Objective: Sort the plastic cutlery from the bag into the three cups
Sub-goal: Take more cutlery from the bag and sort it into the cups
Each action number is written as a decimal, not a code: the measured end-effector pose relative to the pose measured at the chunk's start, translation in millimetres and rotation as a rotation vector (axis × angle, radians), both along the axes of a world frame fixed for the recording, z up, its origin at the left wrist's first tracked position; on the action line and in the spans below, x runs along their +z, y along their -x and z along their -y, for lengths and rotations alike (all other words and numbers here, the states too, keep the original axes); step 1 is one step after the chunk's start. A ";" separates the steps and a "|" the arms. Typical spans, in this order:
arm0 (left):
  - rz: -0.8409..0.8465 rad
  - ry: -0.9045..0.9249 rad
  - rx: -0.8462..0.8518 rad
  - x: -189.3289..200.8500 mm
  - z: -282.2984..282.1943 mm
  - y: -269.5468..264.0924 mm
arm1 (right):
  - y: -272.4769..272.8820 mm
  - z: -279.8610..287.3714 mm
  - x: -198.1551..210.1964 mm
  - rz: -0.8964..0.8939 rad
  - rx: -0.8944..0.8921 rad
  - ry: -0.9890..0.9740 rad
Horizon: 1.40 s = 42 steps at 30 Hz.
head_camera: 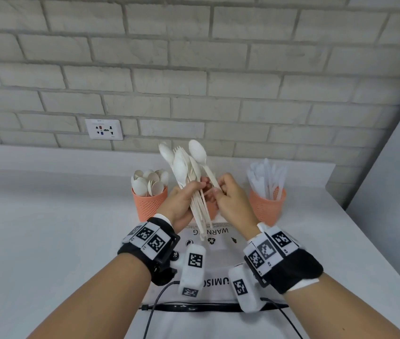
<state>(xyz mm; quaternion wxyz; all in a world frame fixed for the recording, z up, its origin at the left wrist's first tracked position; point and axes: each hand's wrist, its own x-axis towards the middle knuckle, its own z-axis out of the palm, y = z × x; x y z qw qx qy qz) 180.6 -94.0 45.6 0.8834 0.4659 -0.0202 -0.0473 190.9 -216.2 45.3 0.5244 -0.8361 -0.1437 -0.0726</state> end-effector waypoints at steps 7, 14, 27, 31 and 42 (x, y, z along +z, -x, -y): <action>0.028 -0.045 -0.024 -1.6 -6.6 2.8 | 7.6 -5.4 -6.7 -0.092 0.159 0.147; 0.062 -0.185 0.078 -0.5 -7.5 1.1 | 10.0 -9.2 7.9 0.469 -0.010 -0.036; 0.143 -0.299 -0.128 -2.6 -7.5 14.6 | 3.3 -18.6 19.7 0.054 0.072 -0.182; 0.161 -0.263 -0.085 -3.0 -6.6 15.6 | 4.5 -20.8 22.4 0.064 -0.017 -0.203; 0.193 -0.466 -0.152 -2.4 -8.3 20.2 | -16.4 -11.0 52.7 -0.004 0.129 -0.210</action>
